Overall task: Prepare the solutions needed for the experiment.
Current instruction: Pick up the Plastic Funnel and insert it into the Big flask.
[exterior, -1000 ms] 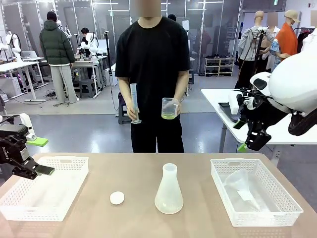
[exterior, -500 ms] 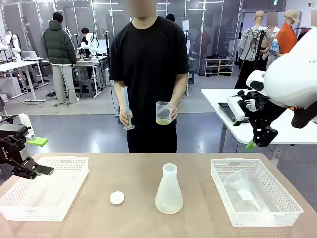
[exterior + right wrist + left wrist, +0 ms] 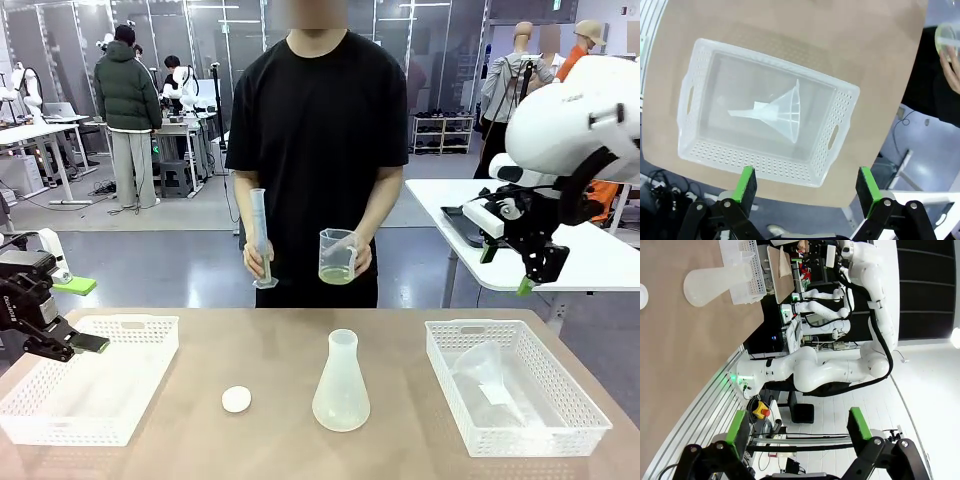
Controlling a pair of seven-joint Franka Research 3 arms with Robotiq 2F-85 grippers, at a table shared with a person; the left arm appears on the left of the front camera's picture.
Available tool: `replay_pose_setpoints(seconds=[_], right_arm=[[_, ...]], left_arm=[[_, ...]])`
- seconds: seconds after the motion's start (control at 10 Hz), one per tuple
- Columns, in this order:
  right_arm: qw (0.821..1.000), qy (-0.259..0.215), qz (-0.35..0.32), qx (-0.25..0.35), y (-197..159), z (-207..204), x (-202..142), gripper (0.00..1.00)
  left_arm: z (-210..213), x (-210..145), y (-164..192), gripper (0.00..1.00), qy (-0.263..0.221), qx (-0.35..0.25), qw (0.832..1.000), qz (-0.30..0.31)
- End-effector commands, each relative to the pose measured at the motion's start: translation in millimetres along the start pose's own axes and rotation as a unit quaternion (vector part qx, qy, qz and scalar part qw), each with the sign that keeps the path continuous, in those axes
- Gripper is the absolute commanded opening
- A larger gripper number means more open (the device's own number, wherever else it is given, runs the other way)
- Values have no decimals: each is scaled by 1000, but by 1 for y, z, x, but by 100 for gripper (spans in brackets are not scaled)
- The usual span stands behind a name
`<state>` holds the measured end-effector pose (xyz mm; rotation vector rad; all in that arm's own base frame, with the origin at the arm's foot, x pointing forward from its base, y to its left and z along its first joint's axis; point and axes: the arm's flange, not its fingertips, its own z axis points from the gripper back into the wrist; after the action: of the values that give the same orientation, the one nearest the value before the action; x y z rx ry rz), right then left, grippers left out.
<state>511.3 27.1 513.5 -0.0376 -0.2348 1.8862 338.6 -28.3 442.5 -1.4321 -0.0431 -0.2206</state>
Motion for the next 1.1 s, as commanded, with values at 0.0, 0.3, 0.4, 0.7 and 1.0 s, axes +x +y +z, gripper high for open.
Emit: replay_pose_setpoints(seconds=[0.0,0.3,0.4,0.7,1.0], right_arm=[[997,32,-55,34,-15,-1,9,100],[993,45,-83,68,-22,-31,12,100],[992,51,-87,80,-21,-44,12,100],[989,46,-96,98,-9,-83,8,100],[990,33,-94,98,-5,-111,5,100]], left_arm=[[2,-2,-1,100,4,-4,1000,-3],[2,-2,-1,100,4,-4,1000,-3],[2,-2,-1,100,4,-4,1000,-3],[2,-2,-1,100,4,-4,1000,-3],[2,-2,-1,100,4,-4,1000,-3]])
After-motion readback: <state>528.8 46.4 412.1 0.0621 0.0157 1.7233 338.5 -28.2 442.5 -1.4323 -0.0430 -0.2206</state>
